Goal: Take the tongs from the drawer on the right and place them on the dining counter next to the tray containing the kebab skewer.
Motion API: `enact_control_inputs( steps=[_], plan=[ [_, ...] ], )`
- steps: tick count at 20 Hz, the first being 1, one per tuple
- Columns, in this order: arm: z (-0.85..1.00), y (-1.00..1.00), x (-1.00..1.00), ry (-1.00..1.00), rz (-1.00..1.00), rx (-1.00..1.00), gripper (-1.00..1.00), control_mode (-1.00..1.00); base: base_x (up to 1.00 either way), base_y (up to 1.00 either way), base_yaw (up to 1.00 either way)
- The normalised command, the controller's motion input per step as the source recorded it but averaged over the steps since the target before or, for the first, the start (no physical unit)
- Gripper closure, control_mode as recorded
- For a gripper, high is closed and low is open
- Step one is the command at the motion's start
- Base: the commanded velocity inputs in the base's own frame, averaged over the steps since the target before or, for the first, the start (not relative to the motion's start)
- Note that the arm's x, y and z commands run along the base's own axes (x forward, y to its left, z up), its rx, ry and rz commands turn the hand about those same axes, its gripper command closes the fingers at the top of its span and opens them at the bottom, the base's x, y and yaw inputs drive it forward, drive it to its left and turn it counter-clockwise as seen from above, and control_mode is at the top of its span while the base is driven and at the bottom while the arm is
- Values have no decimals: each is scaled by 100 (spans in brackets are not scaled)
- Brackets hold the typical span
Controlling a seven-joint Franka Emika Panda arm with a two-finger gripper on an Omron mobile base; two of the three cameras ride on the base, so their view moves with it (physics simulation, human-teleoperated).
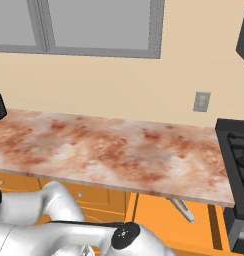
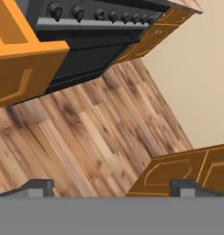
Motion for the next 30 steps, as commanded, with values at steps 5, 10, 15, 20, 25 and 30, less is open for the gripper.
enact_control_inputs(
  steps=[5,10,15,20,25,30],
  plan=[
    [75,0,-4,12,-7,0,-100,-100,0,0,0],
    [87,0,-47,0,-1,1,-100,-100,0,0,0],
    [10,0,-4,-2,0,2,-100,-100,0,0,0],
    [65,30,-47,-4,0,7,-100,-100,0,0,0],
    [37,92,-19,-14,0,4,-100,-100,0,0,0],
    [34,100,0,-21,-2,5,-100,-100,0,0,0]
  ],
)
